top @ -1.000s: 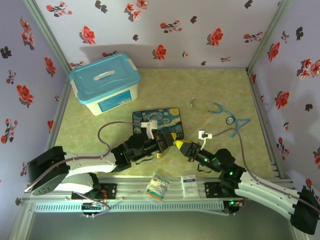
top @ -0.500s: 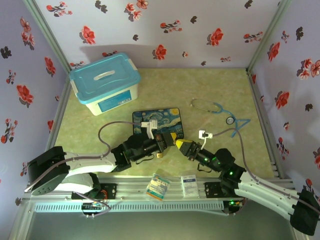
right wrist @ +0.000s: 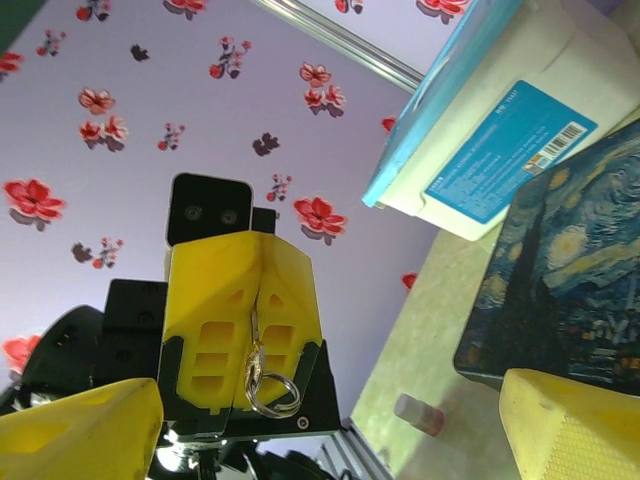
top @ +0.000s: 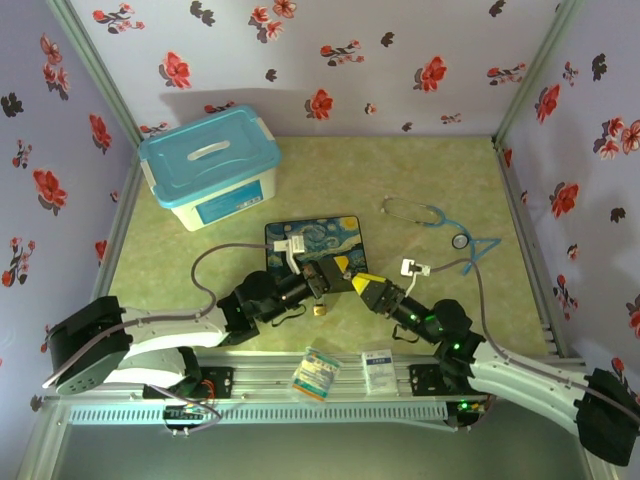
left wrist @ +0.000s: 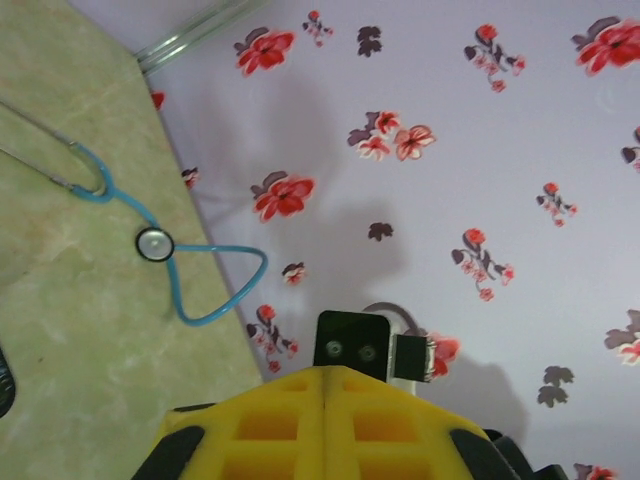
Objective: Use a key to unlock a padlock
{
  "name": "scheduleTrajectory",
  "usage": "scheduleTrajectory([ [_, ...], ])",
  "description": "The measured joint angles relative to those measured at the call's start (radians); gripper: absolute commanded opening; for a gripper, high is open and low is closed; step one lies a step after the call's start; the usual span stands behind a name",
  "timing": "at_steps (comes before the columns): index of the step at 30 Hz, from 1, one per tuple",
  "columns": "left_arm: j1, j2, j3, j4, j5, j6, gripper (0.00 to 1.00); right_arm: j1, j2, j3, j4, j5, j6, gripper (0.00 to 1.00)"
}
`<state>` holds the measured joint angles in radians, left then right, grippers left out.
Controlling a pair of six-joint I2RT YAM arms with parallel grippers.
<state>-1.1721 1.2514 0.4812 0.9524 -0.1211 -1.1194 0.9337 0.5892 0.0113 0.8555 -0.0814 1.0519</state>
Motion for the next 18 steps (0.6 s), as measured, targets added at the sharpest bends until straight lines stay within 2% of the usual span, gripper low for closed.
scheduleTrajectory([
  [3,0.0,0.011,0.0,0.054,-0.007,-0.012,0.0,0.0,0.036,0.001,0.061,-0.001,0.02,0.83],
  [8,0.0,0.051,0.0,0.135,-0.01,-0.026,0.0,0.0,0.108,0.005,0.143,-0.001,0.04,0.7],
  [18,0.0,0.06,0.0,0.174,-0.019,-0.027,0.0,0.0,0.253,0.027,0.309,-0.006,0.071,0.55],
])
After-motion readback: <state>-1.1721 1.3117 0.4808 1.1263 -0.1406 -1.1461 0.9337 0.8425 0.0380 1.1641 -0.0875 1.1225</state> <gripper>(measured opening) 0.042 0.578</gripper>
